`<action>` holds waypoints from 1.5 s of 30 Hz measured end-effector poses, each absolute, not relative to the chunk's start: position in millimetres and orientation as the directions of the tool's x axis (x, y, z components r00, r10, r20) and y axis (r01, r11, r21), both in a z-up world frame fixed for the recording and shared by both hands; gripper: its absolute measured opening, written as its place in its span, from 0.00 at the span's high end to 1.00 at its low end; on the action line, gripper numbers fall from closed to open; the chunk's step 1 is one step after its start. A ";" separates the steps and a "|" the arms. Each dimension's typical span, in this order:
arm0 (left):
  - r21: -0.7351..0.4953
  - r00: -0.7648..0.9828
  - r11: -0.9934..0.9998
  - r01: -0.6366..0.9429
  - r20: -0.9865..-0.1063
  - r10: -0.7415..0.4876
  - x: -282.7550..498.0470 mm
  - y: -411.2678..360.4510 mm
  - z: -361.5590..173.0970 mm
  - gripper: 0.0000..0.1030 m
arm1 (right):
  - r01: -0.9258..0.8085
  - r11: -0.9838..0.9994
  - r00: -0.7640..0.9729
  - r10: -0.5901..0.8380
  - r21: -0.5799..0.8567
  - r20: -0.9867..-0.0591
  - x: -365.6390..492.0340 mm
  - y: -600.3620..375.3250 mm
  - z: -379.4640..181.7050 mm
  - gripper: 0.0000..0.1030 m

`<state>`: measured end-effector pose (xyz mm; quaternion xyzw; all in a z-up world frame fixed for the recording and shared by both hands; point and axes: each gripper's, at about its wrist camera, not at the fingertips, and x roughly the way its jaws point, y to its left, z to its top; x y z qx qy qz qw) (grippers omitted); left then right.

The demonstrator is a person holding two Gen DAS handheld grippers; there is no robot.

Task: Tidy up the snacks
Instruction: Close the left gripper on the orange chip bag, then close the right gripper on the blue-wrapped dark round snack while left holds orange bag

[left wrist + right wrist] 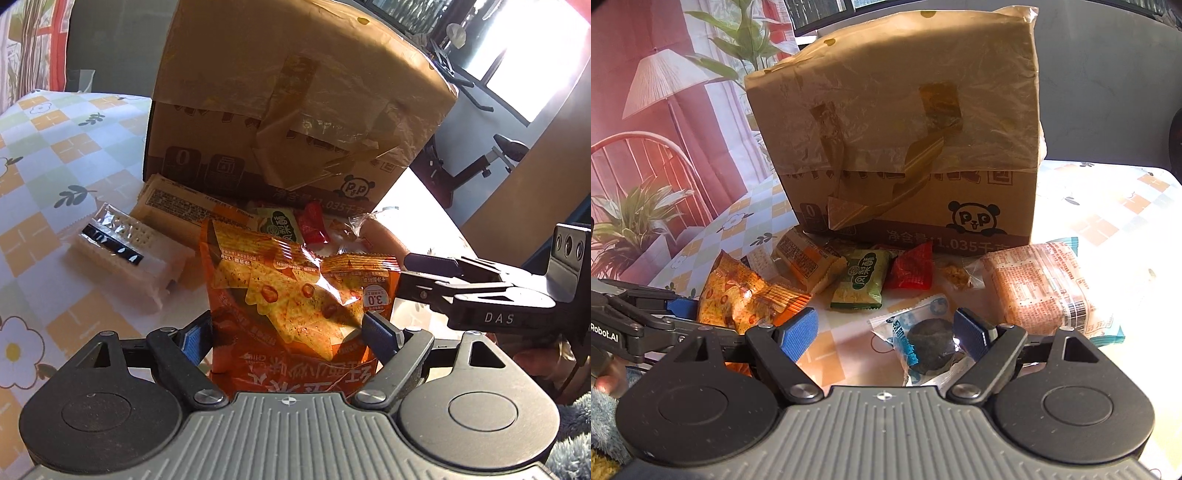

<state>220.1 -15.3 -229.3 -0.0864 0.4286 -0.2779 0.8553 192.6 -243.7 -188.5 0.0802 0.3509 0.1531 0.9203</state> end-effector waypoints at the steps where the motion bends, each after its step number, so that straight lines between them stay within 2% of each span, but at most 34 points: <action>1: -0.409 0.471 0.824 0.394 -0.680 -0.562 221.5 -14.9 -233.0 0.14 | -0.225 0.941 0.703 0.337 0.253 -0.626 191.9 -242.9 -189.8 0.20; 5: -0.487 0.414 0.786 0.382 -0.670 -0.616 223.4 -15.0 -246.0 0.12 | -0.211 0.948 0.689 0.318 0.240 -0.652 190.7 -243.0 -194.7 0.21; 11: -0.482 0.406 0.780 0.399 -0.669 -0.622 214.0 -18.6 -248.9 0.12 | -0.222 0.949 0.675 0.315 0.223 -0.668 188.2 -235.2 -199.5 0.21; 12: -0.482 0.413 0.779 0.401 -0.664 -0.623 213.2 -15.8 -248.5 0.18 | -0.225 0.948 0.671 0.318 0.225 -0.670 188.2 -234.4 -200.1 0.23; 14: -0.482 0.430 0.778 0.404 -0.650 -0.626 212.3 -12.4 -246.7 0.36 | -0.223 0.951 0.672 0.310 0.215 -0.673 188.4 -234.2 -199.9 0.27; 15: -0.467 0.447 0.789 0.400 -0.652 -0.613 212.3 -10.3 -244.7 0.52 | -0.219 0.953 0.674 0.303 0.209 -0.674 188.4 -235.2 -199.8 0.27; 19: -0.418 0.536 0.834 0.360 -0.639 -0.552 210.0 2.5 -231.2 0.57 | -0.214 0.954 0.676 0.300 0.209 -0.673 187.8 -239.1 -198.7 0.27; 24: -0.357 0.651 0.888 0.291 -0.606 -0.457 206.0 20.4 -214.0 0.59 | -0.272 0.956 0.696 0.272 0.107 -0.665 190.4 -234.8 -197.0 0.28; 27: -0.339 0.698 0.904 0.260 -0.581 -0.419 203.6 29.5 -207.1 0.59 | -0.336 0.942 0.702 0.259 0.012 -0.664 196.3 -227.4 -200.3 0.37; 30: -0.343 0.699 0.905 0.251 -0.582 -0.415 204.2 30.4 -210.1 0.59 | -0.353 0.935 0.710 0.237 -0.044 -0.664 204.5 -224.5 -206.6 0.38; 45: -0.381 0.662 0.892 0.243 -0.607 -0.439 206.2 35.1 -225.4 0.59 | -0.316 0.948 0.681 0.261 0.047 -0.684 214.7 -233.6 -233.6 0.39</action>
